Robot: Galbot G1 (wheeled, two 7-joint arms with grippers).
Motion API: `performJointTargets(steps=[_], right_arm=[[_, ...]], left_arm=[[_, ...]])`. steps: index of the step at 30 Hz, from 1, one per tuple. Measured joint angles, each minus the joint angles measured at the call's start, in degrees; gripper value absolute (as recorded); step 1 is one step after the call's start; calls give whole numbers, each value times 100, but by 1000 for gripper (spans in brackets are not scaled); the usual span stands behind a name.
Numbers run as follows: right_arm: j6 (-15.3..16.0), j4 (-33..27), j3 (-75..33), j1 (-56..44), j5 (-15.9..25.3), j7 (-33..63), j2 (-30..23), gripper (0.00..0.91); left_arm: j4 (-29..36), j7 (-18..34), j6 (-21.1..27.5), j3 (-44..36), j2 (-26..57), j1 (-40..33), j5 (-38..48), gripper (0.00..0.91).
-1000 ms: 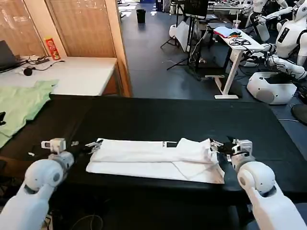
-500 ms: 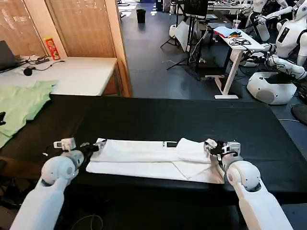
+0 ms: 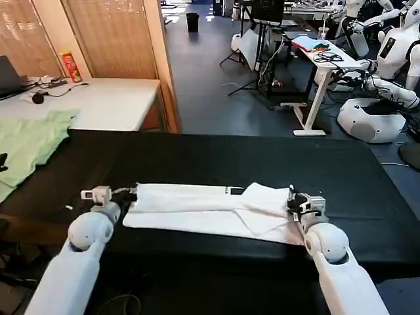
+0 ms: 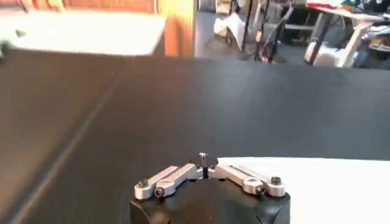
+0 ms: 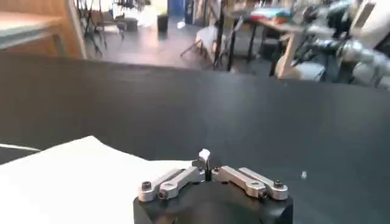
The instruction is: Fold and organize the clothes.
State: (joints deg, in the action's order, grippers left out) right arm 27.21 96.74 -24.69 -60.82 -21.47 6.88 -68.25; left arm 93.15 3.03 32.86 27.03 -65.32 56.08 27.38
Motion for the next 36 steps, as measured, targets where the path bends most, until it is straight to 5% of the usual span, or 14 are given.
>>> performJointTargets(steps=[8,16,31,36], right_arm=[[-103,364,-164,-279,-167,-354,145,878],[32,1101,-393,-675,-415,-345,392,878],[65,1909,-739,-1169,-688,-338,462,878],[67,1998,-824,-1221,-718,-328,462,878]], left_arm=[[-139,-229,-414,-32,-41,-157,-60,878],[-68,-87,-240,166,65,-290,625,878],[754,-246,-513,517,-161,1092,344,878],[754,-374,-589,468,-261,1234,-66,663]])
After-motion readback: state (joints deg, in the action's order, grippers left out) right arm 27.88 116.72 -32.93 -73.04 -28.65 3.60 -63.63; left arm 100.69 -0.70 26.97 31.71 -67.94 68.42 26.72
